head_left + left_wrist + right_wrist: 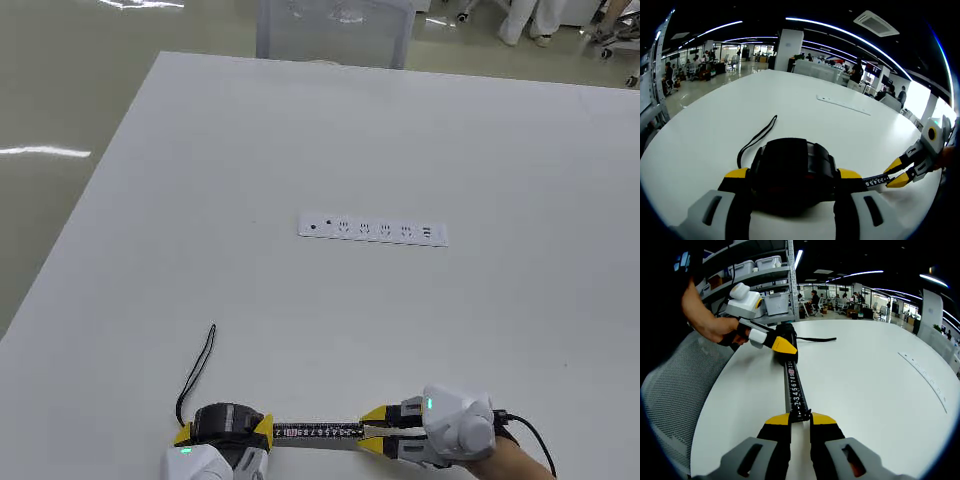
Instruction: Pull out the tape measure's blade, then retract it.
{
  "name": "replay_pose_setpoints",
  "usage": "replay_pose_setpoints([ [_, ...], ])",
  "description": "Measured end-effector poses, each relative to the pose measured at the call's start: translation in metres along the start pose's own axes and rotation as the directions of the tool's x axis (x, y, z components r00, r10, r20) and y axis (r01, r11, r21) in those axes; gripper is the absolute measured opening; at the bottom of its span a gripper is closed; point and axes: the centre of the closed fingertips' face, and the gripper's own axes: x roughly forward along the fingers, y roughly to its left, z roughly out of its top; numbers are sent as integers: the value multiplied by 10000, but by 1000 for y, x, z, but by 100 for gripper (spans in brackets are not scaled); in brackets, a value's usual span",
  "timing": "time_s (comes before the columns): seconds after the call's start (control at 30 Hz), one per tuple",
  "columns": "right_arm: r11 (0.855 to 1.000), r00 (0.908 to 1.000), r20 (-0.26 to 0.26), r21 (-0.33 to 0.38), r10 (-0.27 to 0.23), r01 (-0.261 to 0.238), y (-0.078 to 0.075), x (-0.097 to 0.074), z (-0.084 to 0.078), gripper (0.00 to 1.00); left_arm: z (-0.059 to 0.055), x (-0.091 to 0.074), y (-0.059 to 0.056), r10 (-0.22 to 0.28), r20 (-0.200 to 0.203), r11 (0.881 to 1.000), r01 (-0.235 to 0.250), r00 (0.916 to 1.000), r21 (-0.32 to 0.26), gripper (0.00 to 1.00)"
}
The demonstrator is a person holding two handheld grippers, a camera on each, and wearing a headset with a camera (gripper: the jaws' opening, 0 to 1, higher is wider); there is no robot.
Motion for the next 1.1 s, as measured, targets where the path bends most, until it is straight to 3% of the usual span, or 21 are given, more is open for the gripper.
replay_pose_setpoints([
  [0.27, 10000, 10000, -11, 29, 25, -25, -1, 3, -1, 12, 1, 0, 1, -69, 19, 9998, 70, 10000, -187, 64],
  [1.1, 10000, 9998, 214, 4, 11, -11, -4, 6, 8, 12, 0, 0, 0, -61, -26, 10000, 61, 10000, -4, 63],
])
